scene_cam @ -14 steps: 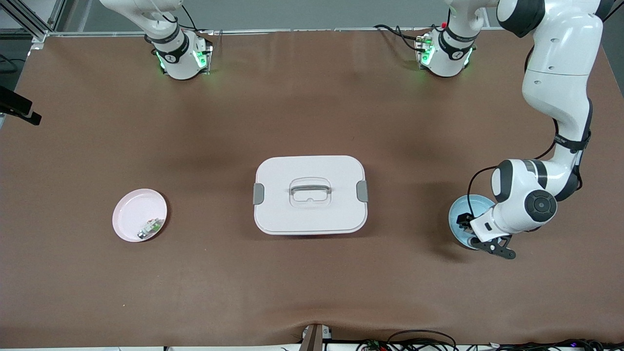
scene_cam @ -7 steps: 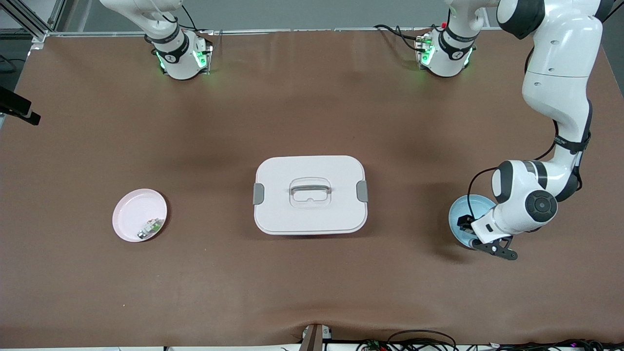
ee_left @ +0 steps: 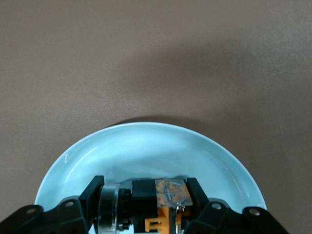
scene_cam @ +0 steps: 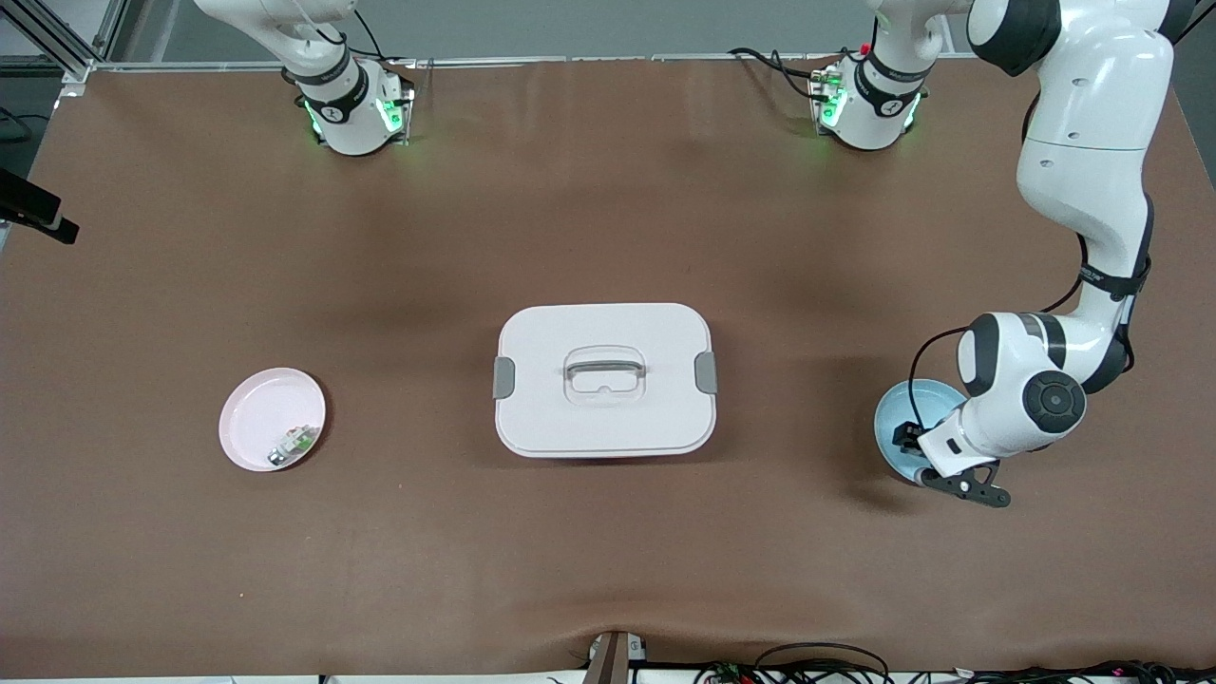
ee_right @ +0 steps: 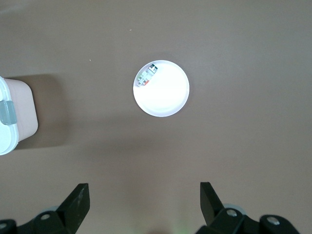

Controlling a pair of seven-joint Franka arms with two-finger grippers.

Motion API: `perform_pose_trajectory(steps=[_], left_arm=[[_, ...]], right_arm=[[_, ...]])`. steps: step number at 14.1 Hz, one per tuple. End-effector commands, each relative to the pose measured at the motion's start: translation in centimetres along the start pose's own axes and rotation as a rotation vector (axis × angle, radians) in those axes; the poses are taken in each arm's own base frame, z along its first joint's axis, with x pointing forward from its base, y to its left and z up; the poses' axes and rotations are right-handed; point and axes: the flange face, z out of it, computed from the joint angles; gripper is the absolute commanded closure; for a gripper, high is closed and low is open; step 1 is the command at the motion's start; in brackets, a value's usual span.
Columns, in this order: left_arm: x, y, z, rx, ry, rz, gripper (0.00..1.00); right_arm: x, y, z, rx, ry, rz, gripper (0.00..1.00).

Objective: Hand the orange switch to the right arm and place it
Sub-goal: 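Lift the switch off the blue plate with the left gripper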

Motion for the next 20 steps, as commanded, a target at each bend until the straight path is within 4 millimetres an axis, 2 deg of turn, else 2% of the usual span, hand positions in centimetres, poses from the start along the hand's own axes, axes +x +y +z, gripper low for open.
perform_pose_trajectory(steps=[1,4,8,11,13,15,20], left_arm=[[0.3,0.1,-0.6,0.012,0.001,-0.033,0.68],[0.5,-0.3,-2.1,0.017,0.014,-0.044,0.68],[0.6,-0.5,-5.4,0.026,0.026,-0.097,0.68],[0.9,0.6,-7.4,0.027,0.051,-0.288,0.68],[1.3,1.0,-9.3,0.030,0.079,-0.337,0.69],[1.1,0.8,-10.7,0.034,0.096,-0.346,0.77],[0.4,0.0,-11.2,0.034,0.096,-0.414,0.78]], right_arm=[[-0.3,0.2,-0.4,0.000,0.003,0.000,0.00],[-0.3,0.0,-0.4,0.000,0.003,-0.003,0.00],[-0.2,-0.2,-0.4,-0.001,0.006,-0.006,0.00],[-0.2,-0.2,-0.3,-0.001,0.003,-0.006,0.00],[-0.3,-0.3,-0.4,-0.001,-0.001,-0.006,0.00],[-0.2,-0.3,-0.3,-0.003,-0.001,-0.005,0.00],[-0.2,-0.1,-0.3,-0.001,0.006,-0.004,0.00]])
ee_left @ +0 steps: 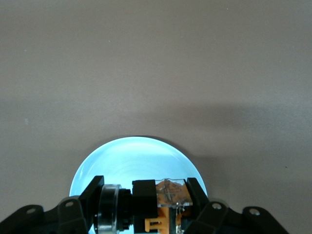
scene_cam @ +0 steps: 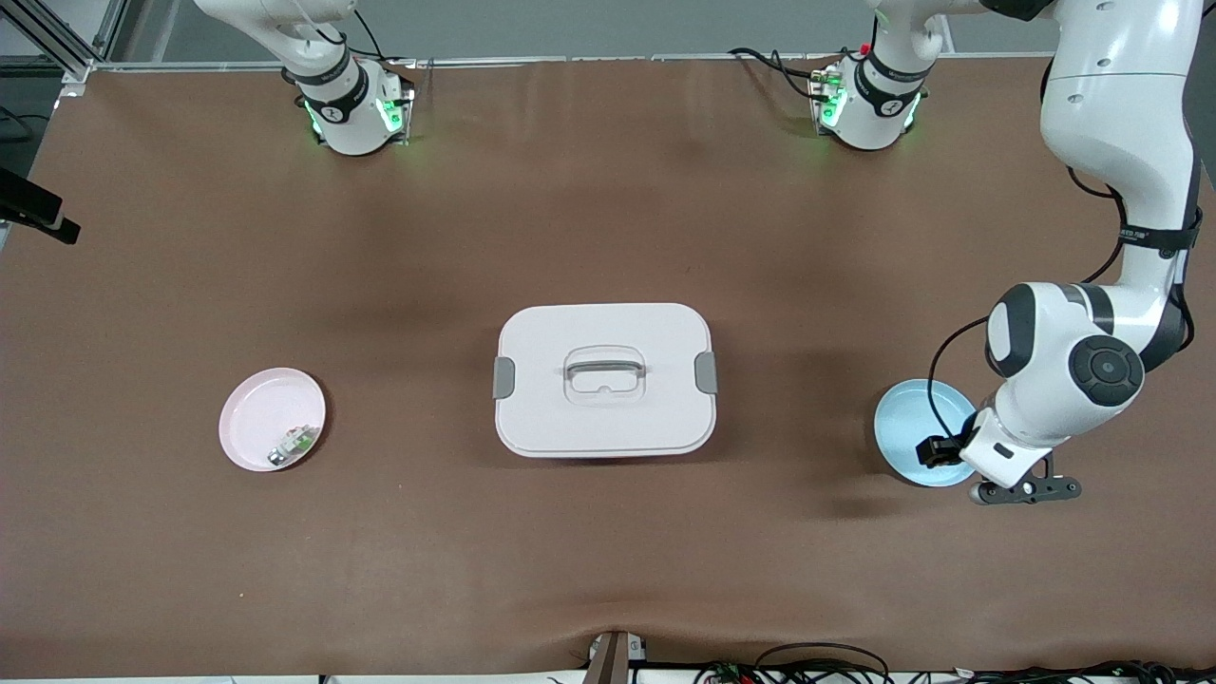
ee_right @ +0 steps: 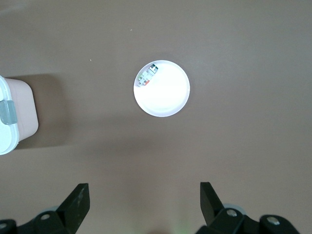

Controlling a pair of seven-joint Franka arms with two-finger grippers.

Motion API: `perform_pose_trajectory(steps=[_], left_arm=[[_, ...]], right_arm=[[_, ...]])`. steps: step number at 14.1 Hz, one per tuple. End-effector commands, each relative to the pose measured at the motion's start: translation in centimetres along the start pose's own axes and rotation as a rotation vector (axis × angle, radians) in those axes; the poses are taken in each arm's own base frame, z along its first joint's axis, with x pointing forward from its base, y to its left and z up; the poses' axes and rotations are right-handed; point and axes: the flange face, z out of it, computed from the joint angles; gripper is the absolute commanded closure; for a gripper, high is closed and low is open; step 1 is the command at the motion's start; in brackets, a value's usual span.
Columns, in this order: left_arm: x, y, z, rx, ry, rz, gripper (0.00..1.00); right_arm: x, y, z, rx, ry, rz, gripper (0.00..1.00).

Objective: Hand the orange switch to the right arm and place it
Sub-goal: 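Lift the switch off the blue plate with the left gripper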

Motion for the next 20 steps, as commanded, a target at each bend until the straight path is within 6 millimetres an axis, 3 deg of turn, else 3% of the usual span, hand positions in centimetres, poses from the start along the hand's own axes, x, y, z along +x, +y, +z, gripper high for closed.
perform_pose_trajectory(steps=[1,6,8,11,20], left_arm=[[-0.9,-0.5,-1.1,0.016,-0.004,-0.121,0.82],[-0.9,0.7,-4.0,0.004,0.036,-0.433,0.85],[-0.8,1.9,-4.7,-0.011,0.045,-0.647,0.85],[-0.7,4.6,-6.8,-0.040,0.032,-0.794,0.85],[-3.7,17.2,-17.8,-0.256,-0.093,-0.994,0.85]], right_arm=[[-0.2,0.0,-0.3,-0.001,0.004,-0.003,0.00],[-0.3,-0.3,-0.3,-0.001,-0.002,-0.006,0.00],[-0.3,-0.3,-0.3,-0.001,-0.002,-0.008,0.00],[-0.3,-0.3,-0.3,-0.001,-0.002,-0.008,0.00],[-0.4,-1.3,-0.4,0.000,-0.001,-0.025,0.00]])
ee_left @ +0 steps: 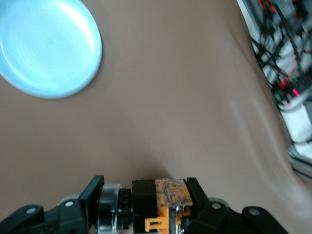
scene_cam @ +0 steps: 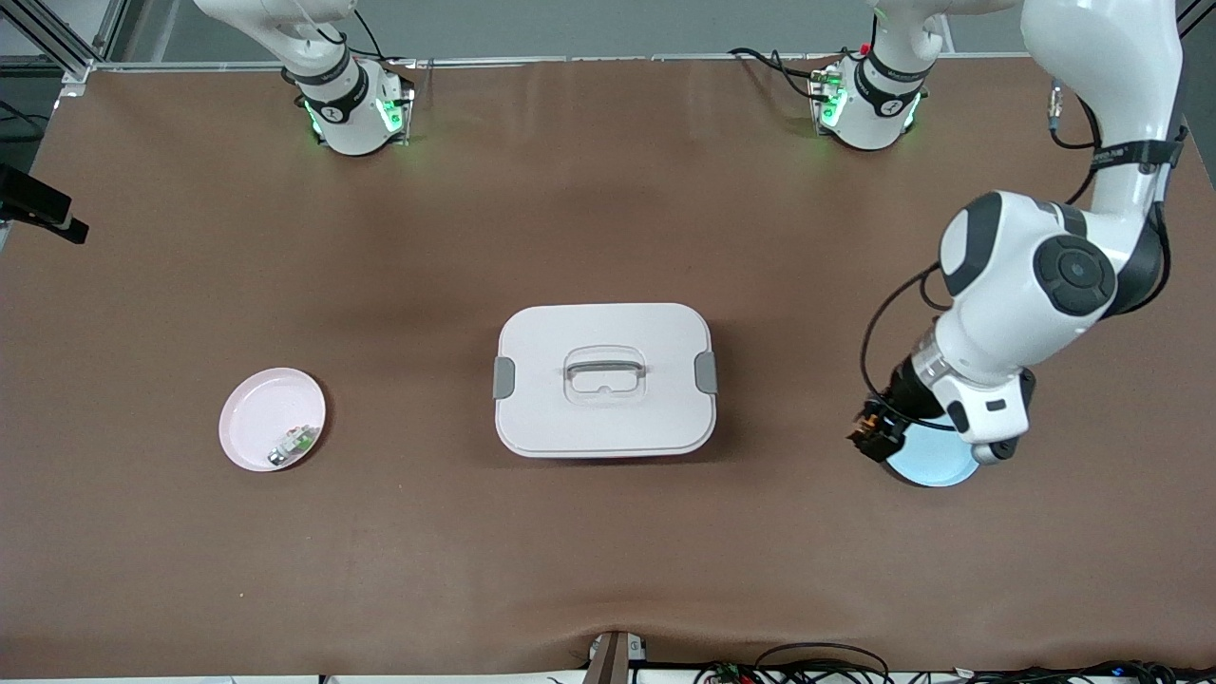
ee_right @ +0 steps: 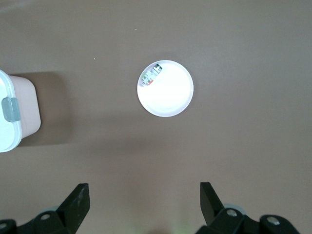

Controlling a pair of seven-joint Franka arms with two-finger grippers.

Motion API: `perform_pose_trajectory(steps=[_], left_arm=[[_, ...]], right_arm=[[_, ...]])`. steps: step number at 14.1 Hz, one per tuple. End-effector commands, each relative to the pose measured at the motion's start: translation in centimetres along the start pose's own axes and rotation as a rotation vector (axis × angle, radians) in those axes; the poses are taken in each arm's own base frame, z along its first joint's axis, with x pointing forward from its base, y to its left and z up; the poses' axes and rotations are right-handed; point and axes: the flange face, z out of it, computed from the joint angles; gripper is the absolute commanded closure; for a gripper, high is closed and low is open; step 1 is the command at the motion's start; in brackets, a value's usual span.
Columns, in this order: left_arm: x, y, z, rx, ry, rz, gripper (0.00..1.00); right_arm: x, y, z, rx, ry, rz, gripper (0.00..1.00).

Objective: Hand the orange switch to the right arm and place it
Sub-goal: 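Carry the switch over the white box with the left gripper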

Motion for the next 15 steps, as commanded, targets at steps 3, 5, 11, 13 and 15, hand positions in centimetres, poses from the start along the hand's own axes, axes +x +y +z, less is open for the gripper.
perform_pose_trajectory(steps=[3,5,11,13,15], left_arm=[[-4.8,2.2,-2.8,-0.060,-0.120,-0.119,0.85],[-6.9,2.9,-3.3,-0.079,-0.207,-0.143,0.85],[-13.5,5.3,-6.5,-0.098,-0.350,-0.398,0.87],[-17.1,6.0,-6.8,-0.091,-0.375,-0.413,0.87],[-21.5,6.6,-7.0,-0.083,-0.403,-0.445,0.87]], right_arm=[[-0.4,0.0,-0.4,-0.001,0.000,-0.002,0.00],[-0.4,0.2,-0.4,-0.001,-0.003,0.003,0.00],[0.4,1.4,0.3,0.069,0.005,0.036,0.00],[0.1,5.1,0.6,0.251,0.002,0.098,0.00],[0.2,5.3,0.8,0.304,0.004,0.035,0.00]])
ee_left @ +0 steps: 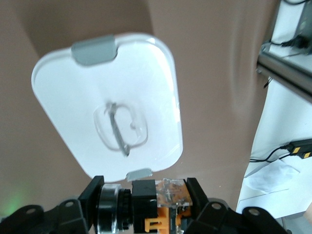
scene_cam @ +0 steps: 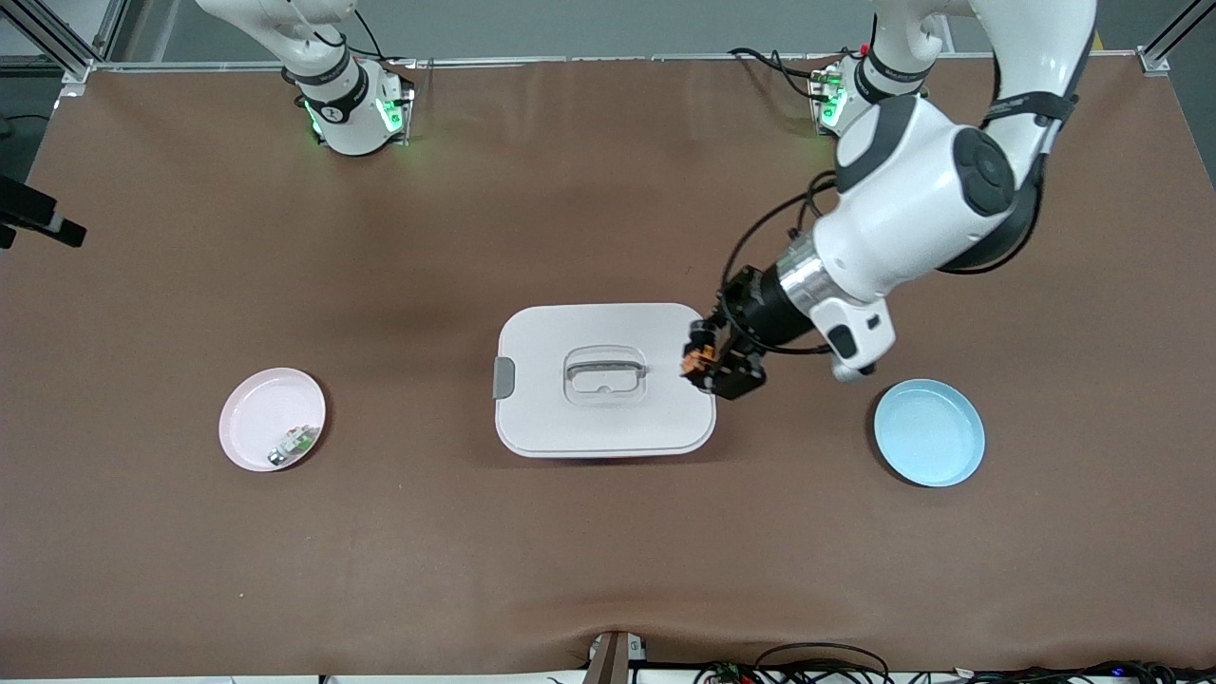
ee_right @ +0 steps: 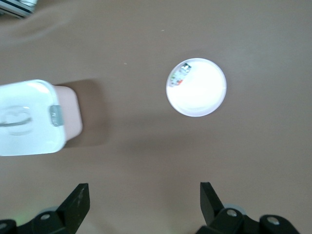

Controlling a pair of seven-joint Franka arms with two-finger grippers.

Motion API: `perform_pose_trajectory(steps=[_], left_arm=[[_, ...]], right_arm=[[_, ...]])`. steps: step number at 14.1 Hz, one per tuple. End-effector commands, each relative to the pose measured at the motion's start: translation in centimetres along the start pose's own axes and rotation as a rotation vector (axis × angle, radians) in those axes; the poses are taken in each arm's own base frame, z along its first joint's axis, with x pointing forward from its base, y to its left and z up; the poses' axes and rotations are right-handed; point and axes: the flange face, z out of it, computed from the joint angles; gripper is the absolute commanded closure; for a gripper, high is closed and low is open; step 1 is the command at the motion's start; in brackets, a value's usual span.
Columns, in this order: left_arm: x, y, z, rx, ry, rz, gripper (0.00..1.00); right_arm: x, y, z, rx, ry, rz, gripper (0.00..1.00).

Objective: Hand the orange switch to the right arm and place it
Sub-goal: 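Carry the switch over the white box with the left gripper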

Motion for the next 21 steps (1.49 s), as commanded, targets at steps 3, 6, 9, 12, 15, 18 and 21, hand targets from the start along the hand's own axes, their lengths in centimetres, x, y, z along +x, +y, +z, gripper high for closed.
perform_pose_trajectory(steps=[3,6,9,12,15,18,21], left_arm=[[-8.6,-2.5,2.8,-0.021,-0.086,-0.070,0.87],[-12.3,-4.7,5.3,-0.016,-0.119,-0.090,0.87],[-14.1,-6.1,8.1,0.004,-0.135,-0.089,0.86],[-14.5,-6.5,11.1,0.041,-0.135,-0.140,0.86],[-14.5,-6.8,12.1,0.058,-0.134,-0.199,0.86],[-14.4,-6.5,12.0,0.059,-0.129,-0.256,0.86],[-14.4,-6.7,12.1,0.068,-0.123,-0.253,0.86]], right_arm=[[1.6,0.0,2.3,0.086,-0.034,-0.056,0.00],[2.3,-0.7,4.6,0.167,-0.088,-0.074,0.00],[2.1,-4.8,5.6,0.197,-0.109,-0.145,0.00],[2.3,-6.8,6.1,0.246,-0.099,-0.170,0.00],[2.5,-6.7,9.5,0.355,-0.086,-0.124,0.00],[0.8,-5.6,12.6,0.444,-0.032,-0.042,0.00],[0.0,-5.3,14.5,0.500,-0.024,-0.040,0.00]])
